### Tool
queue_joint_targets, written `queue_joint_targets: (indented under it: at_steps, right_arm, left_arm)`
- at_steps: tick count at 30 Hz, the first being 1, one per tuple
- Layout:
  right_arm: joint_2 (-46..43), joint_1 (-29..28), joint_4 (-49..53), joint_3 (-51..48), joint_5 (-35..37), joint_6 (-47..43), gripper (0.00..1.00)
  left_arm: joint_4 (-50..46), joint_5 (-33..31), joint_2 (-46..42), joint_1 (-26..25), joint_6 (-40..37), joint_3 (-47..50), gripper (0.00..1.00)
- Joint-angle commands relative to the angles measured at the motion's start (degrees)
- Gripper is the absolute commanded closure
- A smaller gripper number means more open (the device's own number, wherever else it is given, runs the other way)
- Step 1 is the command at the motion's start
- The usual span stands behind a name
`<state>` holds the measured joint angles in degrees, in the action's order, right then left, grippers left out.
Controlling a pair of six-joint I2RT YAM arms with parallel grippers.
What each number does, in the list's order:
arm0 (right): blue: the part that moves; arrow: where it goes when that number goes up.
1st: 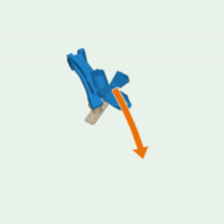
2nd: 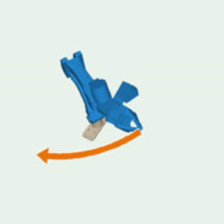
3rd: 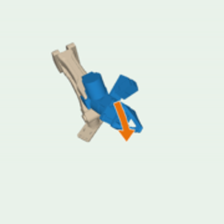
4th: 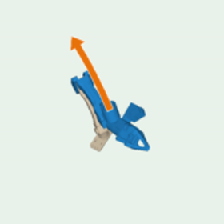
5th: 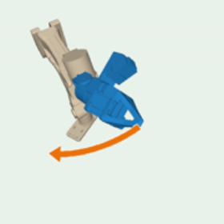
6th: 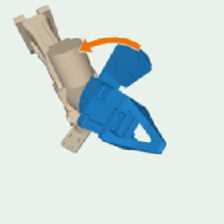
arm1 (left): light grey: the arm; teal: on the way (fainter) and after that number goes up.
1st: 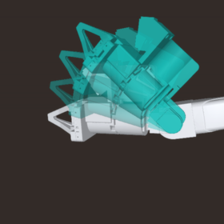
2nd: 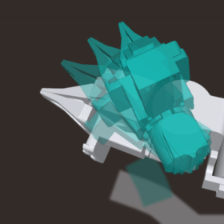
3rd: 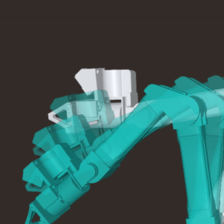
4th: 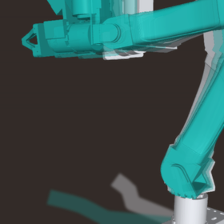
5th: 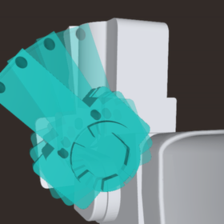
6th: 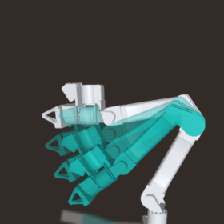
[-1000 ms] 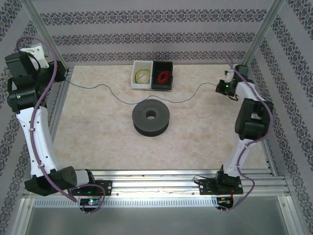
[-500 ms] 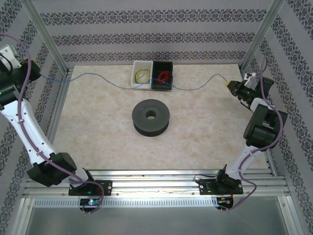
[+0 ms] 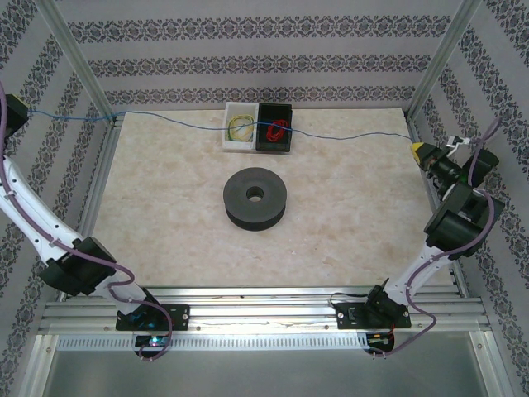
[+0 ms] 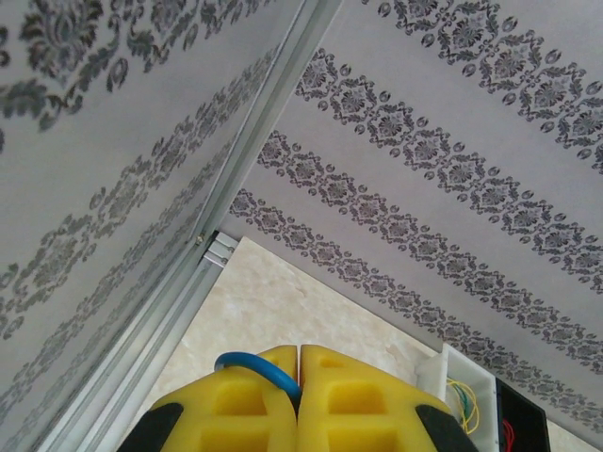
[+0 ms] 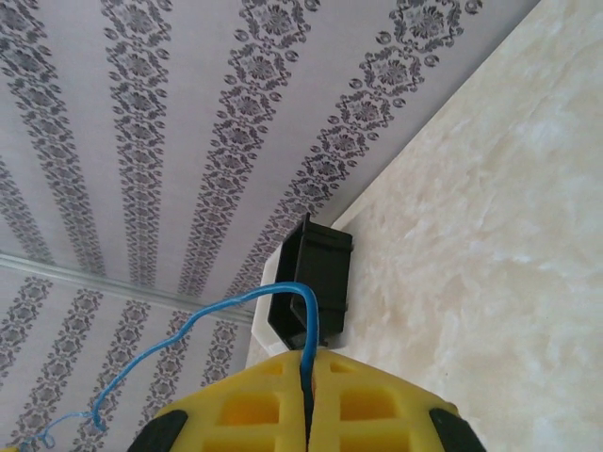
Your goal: Wrap the cables
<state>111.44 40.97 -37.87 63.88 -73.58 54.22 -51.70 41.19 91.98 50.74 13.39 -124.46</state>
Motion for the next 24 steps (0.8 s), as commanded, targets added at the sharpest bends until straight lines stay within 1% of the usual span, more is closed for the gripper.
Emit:
queue_joint_targets:
  at_steps: [1, 6, 12, 15, 17, 18, 20, 23, 24]
  right_arm:
    - [0.4, 3.1, -1.2, 0.2, 4.0, 0.3, 1.0]
    - [1.5, 3.9, 0.6, 0.9, 5.6, -0.6, 1.0]
    - [2.8, 5.2, -0.3, 2.2, 5.6, 0.7, 1.0]
    - [2.7, 5.3, -0.7, 2.4, 5.1, 1.3, 1.0]
    - [1.6, 4.5, 0.3, 2.1, 5.2, 0.6, 1.0]
    - [0.6, 3.5, 2.6, 2.1, 5.6, -1.1, 1.0]
    - [-2.0, 0.6, 9.8, 2.7, 7.0, -6.4, 1.0]
    - [-5.9, -6.8, 30.2, 7.0, 13.3, -21.1, 1.0]
    - [-6.3, -9.2, 35.2, 8.7, 15.2, -24.3, 1.0]
  left_arm:
    - [1.8, -3.2, 2.1, 2.5, 1.5, -3.7, 1.0]
    - [1.2, -3.9, 4.0, 2.6, 2.1, -7.1, 1.0]
    - [-0.4, -4.3, 6.1, 3.6, 2.3, -11.6, 1.0]
    - [-0.7, -4.2, 6.1, 3.7, 2.3, -11.8, 1.0]
    - [-0.9, -3.8, 5.7, 3.2, 2.5, -11.5, 1.0]
    - [-1.3, -3.9, 5.2, 2.2, 2.0, -11.1, 1.0]
    - [-2.7, -6.8, 3.7, -1.8, -0.5, -10.3, 1.0]
    - [-4.9, -12.5, 0.9, -11.6, -4.3, -8.5, 1.0]
    - [-4.9, -13.6, -0.2, -14.5, -4.9, -6.9, 1.0]
